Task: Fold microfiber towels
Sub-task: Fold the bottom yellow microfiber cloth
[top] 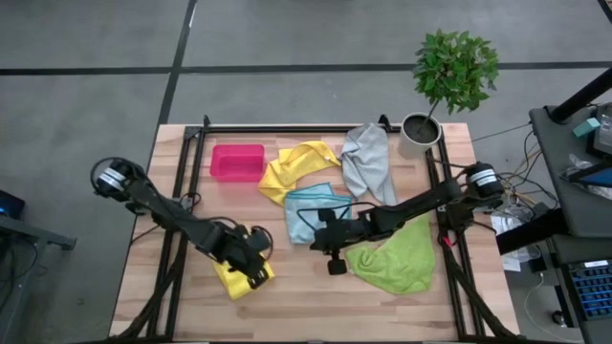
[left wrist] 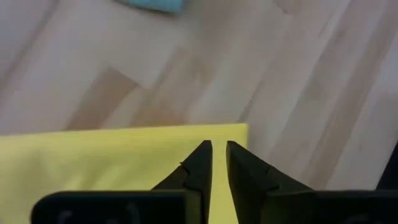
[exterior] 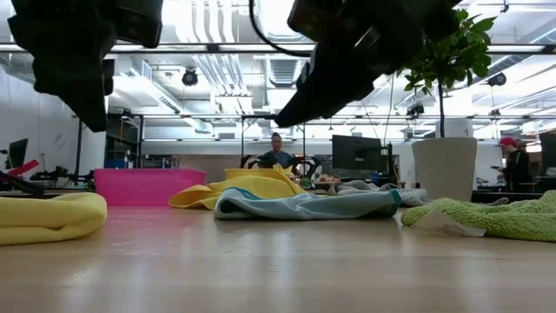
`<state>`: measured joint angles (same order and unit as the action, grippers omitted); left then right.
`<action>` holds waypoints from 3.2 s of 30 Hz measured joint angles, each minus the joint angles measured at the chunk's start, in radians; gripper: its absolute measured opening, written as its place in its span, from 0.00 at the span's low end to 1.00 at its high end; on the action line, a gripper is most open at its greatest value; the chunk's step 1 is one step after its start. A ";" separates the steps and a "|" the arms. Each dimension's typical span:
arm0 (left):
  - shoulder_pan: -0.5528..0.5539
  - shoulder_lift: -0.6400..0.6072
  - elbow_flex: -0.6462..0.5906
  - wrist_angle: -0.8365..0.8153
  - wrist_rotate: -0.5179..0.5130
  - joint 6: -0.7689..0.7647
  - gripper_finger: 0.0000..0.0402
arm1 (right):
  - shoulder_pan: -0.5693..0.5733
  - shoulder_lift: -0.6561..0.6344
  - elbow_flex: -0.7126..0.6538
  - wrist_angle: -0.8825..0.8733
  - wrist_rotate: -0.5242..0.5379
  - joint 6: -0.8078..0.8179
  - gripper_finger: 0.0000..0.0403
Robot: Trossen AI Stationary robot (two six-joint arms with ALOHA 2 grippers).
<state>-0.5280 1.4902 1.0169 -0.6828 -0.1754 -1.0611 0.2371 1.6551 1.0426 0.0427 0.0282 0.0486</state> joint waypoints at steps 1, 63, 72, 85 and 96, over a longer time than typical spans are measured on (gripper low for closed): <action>-0.002 0.028 0.021 -0.007 0.030 -0.005 0.08 | 0.000 -0.014 -0.010 0.000 0.000 0.004 0.02; -0.031 -0.061 0.086 -0.035 0.034 0.343 0.00 | -0.004 0.106 0.085 0.186 -0.001 -0.309 0.63; -0.030 -0.081 0.086 -0.033 0.016 0.379 0.00 | -0.007 0.301 0.311 0.177 -0.068 -0.435 0.61; -0.031 -0.081 0.086 -0.044 0.017 0.394 0.00 | -0.011 0.387 0.432 0.167 -0.081 -0.441 0.55; -0.024 -0.084 0.086 -0.045 0.011 0.389 0.08 | -0.020 0.368 0.442 0.119 -0.092 -0.416 0.04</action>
<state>-0.5524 1.4066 1.1027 -0.7274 -0.1645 -0.6722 0.2169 2.0227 1.4841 0.1613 -0.0638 -0.3671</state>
